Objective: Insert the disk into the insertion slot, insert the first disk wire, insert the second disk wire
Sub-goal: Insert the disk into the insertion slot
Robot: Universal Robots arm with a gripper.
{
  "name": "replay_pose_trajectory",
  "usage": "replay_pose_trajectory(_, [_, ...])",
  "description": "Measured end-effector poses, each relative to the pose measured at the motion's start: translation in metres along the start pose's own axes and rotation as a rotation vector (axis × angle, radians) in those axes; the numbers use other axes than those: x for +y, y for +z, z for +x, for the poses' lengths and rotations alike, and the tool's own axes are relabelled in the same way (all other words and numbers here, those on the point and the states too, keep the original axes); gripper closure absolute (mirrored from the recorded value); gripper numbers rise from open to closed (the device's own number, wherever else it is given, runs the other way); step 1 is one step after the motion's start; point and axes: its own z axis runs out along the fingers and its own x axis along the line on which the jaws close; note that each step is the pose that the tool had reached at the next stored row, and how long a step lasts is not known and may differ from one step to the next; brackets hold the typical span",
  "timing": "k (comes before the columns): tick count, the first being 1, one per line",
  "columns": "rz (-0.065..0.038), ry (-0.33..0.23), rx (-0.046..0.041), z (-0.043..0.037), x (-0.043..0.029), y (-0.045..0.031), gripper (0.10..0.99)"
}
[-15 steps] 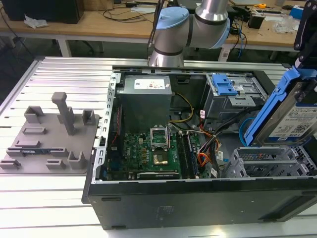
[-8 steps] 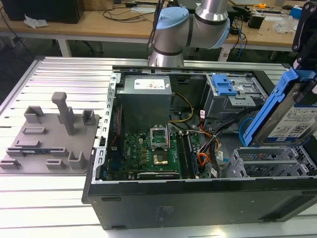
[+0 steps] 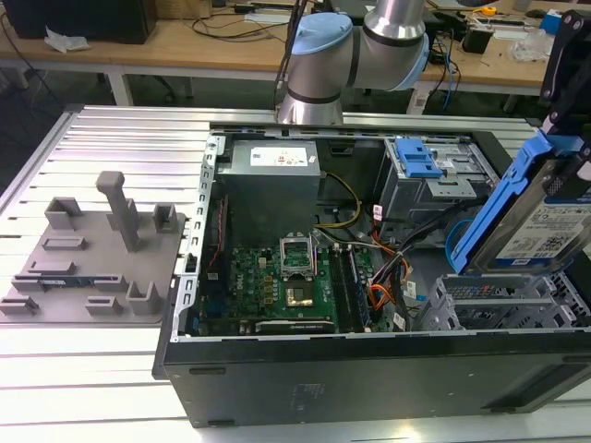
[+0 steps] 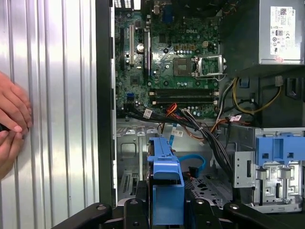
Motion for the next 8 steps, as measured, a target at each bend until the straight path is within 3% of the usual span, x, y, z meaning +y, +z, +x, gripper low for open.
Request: replay_pose_trajectory(8, [-0.002, 0.000, -0.0001, 0.0005, -0.0019, 0.0036, 0.722])
